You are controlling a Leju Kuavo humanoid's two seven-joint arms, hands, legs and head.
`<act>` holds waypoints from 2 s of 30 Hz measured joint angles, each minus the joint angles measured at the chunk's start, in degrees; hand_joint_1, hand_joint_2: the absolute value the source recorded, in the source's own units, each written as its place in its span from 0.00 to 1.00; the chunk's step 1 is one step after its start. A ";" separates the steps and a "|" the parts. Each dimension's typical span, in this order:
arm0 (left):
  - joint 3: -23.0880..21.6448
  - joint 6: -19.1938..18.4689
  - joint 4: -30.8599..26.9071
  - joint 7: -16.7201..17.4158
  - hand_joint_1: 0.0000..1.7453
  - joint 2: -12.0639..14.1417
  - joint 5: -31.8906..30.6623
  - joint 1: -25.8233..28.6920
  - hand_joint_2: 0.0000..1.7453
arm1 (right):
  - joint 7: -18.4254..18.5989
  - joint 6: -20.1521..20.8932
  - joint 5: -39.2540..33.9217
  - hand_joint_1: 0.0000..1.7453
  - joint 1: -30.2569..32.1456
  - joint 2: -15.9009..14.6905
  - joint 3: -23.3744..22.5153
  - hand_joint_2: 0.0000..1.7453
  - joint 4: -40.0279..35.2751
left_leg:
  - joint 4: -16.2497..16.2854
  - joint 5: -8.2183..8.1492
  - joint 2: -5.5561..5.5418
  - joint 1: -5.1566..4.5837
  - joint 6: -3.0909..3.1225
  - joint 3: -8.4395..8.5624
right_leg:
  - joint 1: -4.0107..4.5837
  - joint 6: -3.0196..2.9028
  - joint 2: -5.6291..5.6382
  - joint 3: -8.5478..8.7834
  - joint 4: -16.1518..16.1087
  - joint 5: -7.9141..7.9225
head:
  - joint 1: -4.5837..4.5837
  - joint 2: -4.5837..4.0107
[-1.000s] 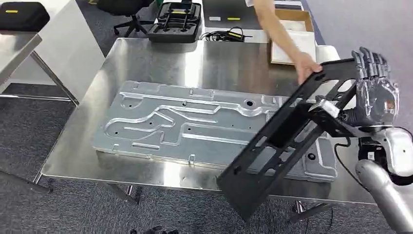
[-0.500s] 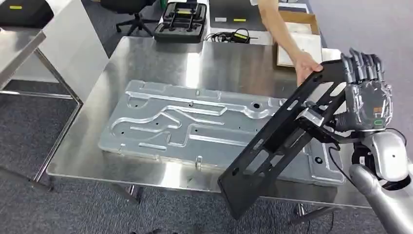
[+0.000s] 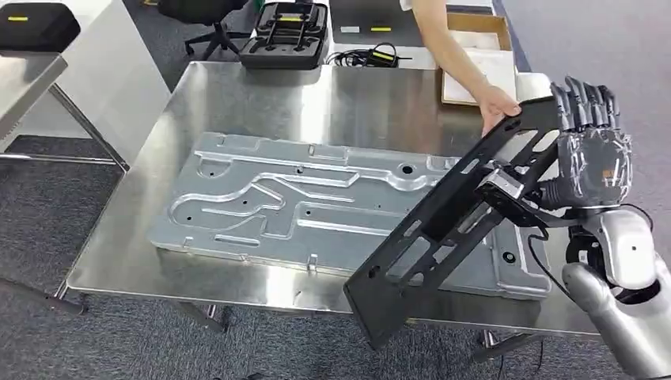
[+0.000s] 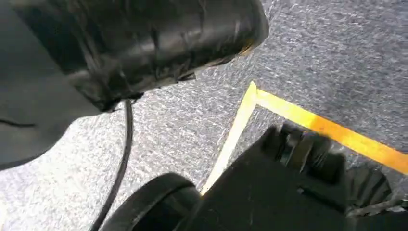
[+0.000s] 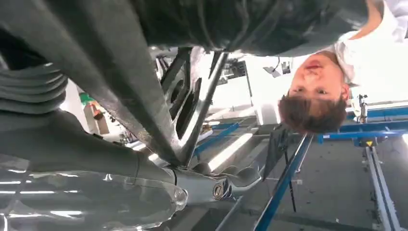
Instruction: Take the parts from the cabinet and place them on the table.
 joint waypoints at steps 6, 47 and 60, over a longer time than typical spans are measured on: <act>0.00 0.00 0.00 0.00 0.00 -0.02 -0.13 -0.04 0.00 | 0.04 0.07 -0.79 0.00 0.24 -0.06 0.17 0.00 0.07 | -3.04 0.64 0.36 0.30 1.36 1.23 | -0.15 1.22 0.07 -1.01 1.90 -2.07 | 0.06 0.00; 0.20 -0.09 0.00 0.17 0.00 -0.11 -1.22 -0.16 0.00 | -1.16 1.92 -17.31 1.00 1.41 1.25 -1.09 0.00 1.29 | -1.30 -0.53 0.30 -0.44 0.88 0.94 | 0.45 0.89 0.15 0.19 -0.37 0.35 | -0.15 0.00; 0.55 -0.07 0.00 0.09 0.00 -0.07 -1.77 -0.12 0.00 | -0.94 2.40 -17.16 0.08 1.52 1.27 -1.09 0.00 1.33 | 1.35 -0.79 0.32 0.72 -0.94 0.85 | -0.26 -0.43 0.51 0.40 -0.92 0.93 | -0.55 0.00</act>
